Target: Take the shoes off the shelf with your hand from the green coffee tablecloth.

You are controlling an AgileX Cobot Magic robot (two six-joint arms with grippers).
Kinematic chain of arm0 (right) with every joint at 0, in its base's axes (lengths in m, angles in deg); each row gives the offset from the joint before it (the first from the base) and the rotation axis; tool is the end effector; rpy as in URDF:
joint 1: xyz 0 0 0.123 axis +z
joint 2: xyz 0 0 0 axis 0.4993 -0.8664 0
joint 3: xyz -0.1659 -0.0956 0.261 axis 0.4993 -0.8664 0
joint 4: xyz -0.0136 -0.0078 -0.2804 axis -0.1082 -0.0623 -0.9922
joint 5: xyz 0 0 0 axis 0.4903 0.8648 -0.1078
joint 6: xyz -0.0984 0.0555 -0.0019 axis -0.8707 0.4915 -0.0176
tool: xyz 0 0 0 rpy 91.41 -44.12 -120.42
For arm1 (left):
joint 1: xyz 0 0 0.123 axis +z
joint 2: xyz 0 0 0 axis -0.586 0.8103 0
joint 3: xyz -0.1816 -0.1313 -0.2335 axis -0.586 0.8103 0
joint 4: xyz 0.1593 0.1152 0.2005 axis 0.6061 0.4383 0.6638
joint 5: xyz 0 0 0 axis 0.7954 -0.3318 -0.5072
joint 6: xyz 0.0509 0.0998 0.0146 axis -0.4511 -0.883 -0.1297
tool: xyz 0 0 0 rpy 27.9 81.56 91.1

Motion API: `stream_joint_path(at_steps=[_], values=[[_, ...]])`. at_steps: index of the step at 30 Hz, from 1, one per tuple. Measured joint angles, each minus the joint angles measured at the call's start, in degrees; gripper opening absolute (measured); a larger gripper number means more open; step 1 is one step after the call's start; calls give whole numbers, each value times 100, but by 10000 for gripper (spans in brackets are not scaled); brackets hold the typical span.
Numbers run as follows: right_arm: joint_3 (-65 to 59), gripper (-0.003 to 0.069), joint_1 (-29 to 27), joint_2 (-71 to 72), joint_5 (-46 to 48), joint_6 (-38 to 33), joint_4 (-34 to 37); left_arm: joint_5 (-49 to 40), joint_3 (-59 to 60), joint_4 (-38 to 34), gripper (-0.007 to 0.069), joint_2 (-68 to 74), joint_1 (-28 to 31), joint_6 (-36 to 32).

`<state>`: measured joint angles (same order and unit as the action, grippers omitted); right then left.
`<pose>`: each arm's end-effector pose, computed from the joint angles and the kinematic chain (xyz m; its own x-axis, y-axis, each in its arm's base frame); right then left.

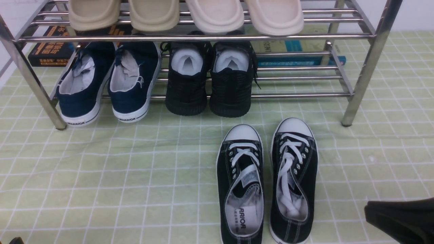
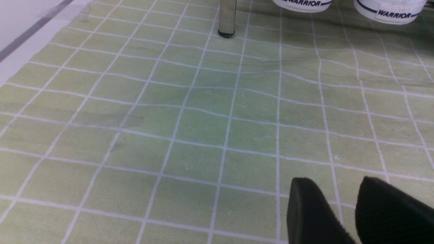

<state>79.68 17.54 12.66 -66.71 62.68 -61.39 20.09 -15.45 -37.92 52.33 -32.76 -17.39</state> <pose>0.0956 0.1028 0.2864 -0.3804 -0.1830 -0.9065 -0.6801 0.7196 0.1401 0.0636 0.0070 0.1673 -0.2811 -0.1019 -0.9543 -0.1083 0.9914 -0.0739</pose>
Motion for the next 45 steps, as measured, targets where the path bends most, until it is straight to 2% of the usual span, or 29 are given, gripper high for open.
stream_joint_path(at_steps=[5,6,10,11,12,13,14,18,21,32,45], values=[[-421,3,-362,477,-271,-352,256,0,0,0,242,0,0,0],[-727,3,-788,758,-360,-490,445,0,0,0,242,0,0,0],[-1432,5,-1919,1605,-356,-540,617,0,0,0,242,0,0,0],[-1464,5,-1978,1653,-347,-546,619,0,0,0,242,0,0,0],[-1742,6,-2514,2073,-286,-545,623,0,0,0,242,0,0,0],[-1883,6,-2792,2285,-270,-551,623,0,0,0,242,0,0,0],[-1909,6,-2844,2326,-270,-551,623,0,0,0,242,0,0,0],[-2396,11,-3814,3049,-226,-558,442,0,0,0,242,0,0,0],[-2546,15,-4173,3292,-212,-558,317,0,0,0,242,0,0,0],[-2530,26,-5136,3484,323,-712,294,0,0,0,242,0,0,0],[-2522,45,-5213,3484,363,-725,294,0,0,0,242,0,0,0]])
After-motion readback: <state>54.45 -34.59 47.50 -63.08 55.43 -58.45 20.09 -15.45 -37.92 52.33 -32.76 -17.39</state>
